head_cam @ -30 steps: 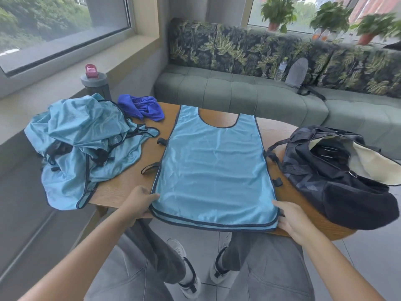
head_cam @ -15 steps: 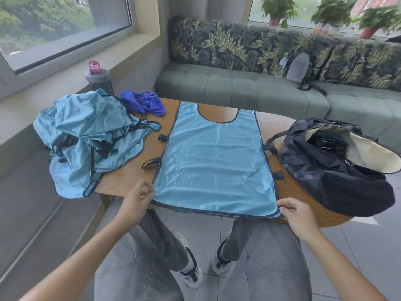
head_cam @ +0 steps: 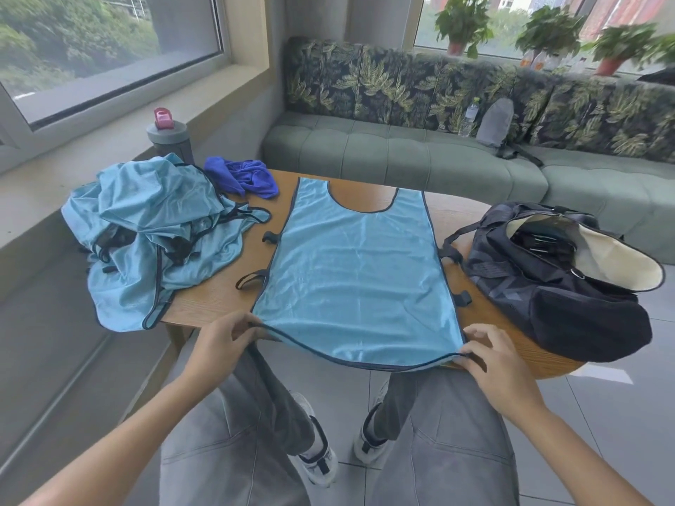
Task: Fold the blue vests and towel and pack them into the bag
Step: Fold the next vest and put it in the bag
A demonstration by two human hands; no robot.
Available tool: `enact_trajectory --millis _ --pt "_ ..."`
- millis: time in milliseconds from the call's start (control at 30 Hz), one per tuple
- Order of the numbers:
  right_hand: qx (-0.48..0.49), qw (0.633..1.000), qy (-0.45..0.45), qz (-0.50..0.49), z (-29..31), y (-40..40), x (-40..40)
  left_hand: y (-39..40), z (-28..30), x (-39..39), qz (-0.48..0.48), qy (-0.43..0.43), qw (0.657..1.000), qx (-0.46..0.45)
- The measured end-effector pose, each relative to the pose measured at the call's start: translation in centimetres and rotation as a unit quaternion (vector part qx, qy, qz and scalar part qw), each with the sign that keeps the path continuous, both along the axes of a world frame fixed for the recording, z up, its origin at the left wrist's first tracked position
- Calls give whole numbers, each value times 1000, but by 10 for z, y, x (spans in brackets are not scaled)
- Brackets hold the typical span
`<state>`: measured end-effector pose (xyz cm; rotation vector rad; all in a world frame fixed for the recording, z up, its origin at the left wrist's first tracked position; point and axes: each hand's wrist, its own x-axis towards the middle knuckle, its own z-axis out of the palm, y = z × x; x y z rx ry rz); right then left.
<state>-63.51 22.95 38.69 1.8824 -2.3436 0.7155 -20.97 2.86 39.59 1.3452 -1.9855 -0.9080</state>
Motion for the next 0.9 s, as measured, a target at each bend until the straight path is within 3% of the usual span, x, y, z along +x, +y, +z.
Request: enact_trajectory --millis 100,233,300,400,567,767,900 --pt "-7 1000 12 27 8 3 -4 -5 -7 3 -1 -10 998 -66" --pt "-32 997 -73 26 19 0 -5 -10 -6 -7 28 18 990 -138" --pt "-73 981 -181 -13 28 -5 -1 -10 -2 -13 30 51 988 -141" --pt "-130 918 -365 -82 43 -18 3 -7 15 -23 43 107 986 -117" --pt "-100 914 -387 -71 63 -31 4 -5 42 -36 71 128 982 -119" --pt "-30 952 -301 -43 67 -23 3 -2 47 -29 66 42 983 -165" --pt "-66 945 -319 -27 81 -14 13 5 50 -18 47 19 985 -166"
